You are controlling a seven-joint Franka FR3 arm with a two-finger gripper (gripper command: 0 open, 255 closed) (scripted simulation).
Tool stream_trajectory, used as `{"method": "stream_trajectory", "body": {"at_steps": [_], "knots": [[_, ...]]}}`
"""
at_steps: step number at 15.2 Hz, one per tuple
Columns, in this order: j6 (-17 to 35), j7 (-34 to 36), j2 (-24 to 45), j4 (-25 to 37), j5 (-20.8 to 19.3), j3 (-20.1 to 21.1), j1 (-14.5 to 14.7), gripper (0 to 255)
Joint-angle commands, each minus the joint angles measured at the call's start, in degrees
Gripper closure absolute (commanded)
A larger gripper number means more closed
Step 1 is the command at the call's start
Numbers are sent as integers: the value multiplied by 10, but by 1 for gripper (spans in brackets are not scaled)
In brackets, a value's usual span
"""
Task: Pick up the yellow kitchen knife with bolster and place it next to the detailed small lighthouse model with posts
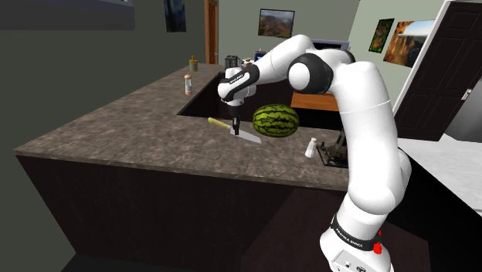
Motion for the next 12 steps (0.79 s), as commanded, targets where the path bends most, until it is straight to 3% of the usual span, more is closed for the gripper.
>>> {"method": "stream_trajectory", "body": {"at_steps": [1,12], "knots": [[-15,1,-5,10,-1,0,0,255],[-84,1,-36,49,-6,-4,2,255]]}}
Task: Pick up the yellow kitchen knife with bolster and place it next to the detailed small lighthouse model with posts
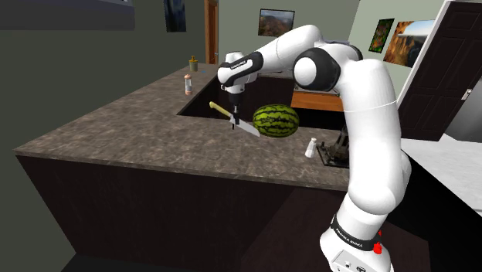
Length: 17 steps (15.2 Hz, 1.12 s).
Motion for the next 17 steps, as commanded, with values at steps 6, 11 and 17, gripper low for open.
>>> {"method": "stream_trajectory", "body": {"at_steps": [6,11,17], "knots": [[-48,0,-13,35,-2,-2,0,255],[-83,-1,-19,64,-3,-2,-1,255],[-128,-2,-22,106,-4,-3,-2,255]]}}
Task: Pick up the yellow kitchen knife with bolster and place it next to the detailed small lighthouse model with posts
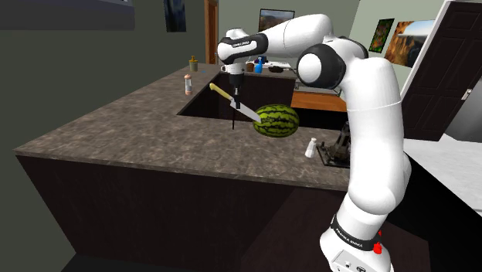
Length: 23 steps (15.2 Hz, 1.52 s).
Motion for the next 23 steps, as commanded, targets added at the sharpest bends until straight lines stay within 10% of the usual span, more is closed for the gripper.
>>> {"method": "stream_trajectory", "body": {"at_steps": [1,12,23], "knots": [[-16,-2,2,17,0,0,-2,255],[-104,-5,14,118,2,-1,-7,255],[-43,-122,-87,-37,-13,-43,-77,255]]}}
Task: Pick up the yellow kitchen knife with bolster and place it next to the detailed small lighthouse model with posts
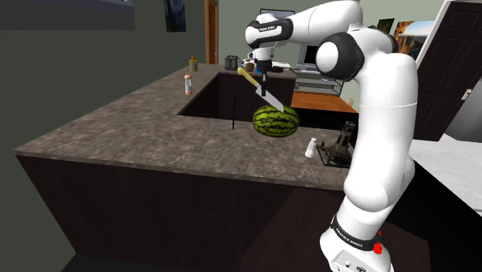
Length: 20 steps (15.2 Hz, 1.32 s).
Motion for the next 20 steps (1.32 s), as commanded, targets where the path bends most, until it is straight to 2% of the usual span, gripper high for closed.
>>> {"method": "stream_trajectory", "body": {"at_steps": [1,10,19,20], "knots": [[6,-23,-13,-17,-2,-8,-14,255],[25,-132,-31,-47,-4,-49,-82,255],[26,-254,2,-10,14,-90,-166,255],[34,-253,2,-19,13,-89,-165,255]]}}
